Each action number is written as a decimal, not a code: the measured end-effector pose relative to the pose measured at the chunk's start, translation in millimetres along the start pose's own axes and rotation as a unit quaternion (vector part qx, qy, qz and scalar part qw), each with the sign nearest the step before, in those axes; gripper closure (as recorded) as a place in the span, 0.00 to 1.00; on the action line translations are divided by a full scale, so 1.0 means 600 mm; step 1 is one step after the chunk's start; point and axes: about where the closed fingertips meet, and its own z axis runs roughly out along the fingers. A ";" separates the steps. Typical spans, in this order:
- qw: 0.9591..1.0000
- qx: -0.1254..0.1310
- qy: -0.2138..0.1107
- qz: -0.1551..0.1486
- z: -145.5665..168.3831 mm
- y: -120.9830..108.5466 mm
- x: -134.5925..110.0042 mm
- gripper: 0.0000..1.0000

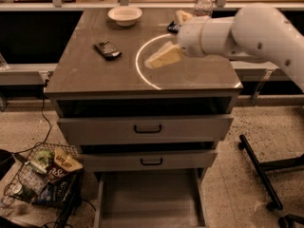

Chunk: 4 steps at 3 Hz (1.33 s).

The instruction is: Place rxbar chocolate into bottom drawer

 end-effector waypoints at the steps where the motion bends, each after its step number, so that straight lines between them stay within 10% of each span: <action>1: 0.999 -0.031 -0.022 0.035 0.055 0.025 -0.012 0.00; 4: 0.991 -0.065 -0.050 0.103 0.264 0.044 -0.030 0.00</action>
Offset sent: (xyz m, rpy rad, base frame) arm 0.0400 0.1113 -0.0406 0.1825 0.1264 0.0991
